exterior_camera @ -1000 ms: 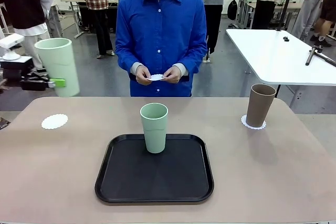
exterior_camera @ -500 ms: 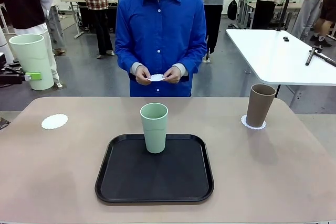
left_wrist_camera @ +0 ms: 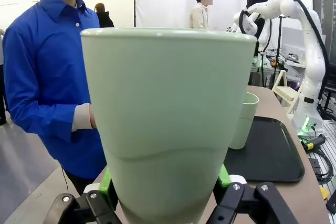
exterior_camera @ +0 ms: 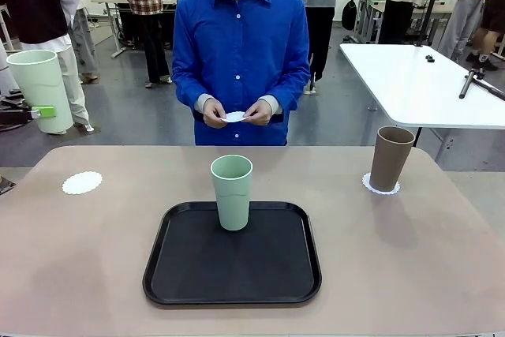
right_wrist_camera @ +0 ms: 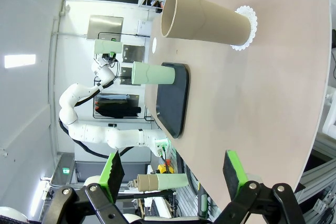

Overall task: Place coasters on the table and set cups on them.
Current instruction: Take one Reusable plastic cup from the Flat Tray and place it on a coaster set by the human.

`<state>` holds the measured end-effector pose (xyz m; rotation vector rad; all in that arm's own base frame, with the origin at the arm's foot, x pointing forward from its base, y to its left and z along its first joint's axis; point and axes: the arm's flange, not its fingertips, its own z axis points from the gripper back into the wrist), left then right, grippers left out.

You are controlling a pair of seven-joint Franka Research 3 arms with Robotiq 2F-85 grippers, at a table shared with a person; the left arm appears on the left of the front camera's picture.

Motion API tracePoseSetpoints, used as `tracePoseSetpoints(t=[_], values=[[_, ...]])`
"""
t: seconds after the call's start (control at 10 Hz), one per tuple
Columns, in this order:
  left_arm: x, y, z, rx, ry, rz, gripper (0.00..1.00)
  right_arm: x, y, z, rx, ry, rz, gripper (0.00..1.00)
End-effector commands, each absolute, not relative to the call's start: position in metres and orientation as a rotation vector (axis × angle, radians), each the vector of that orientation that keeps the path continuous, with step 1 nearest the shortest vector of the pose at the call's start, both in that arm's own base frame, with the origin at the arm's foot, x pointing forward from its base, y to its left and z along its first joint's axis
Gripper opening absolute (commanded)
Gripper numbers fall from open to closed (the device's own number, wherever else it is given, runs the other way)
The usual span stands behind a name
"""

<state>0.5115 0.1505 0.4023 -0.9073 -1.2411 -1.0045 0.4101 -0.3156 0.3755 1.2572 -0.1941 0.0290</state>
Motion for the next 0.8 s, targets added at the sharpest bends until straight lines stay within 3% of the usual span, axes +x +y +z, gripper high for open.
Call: tracePoseSetpoints(t=[0.0,0.5,0.7], values=[[0.511,0.15,0.401,-0.907,-1.235,-1.012,0.84,0.411,-0.315,0.376,1.25,-0.195,0.026,1.0],[0.512,0.151,0.399,-0.91,-1.237,-1.002,0.84,0.411,-0.315,0.376,1.25,-0.195,0.026,1.0],[0.53,0.158,0.371,-1.068,-1.223,-1.062,0.84,0.411,-0.315,0.376,1.25,-0.195,0.026,1.0]])
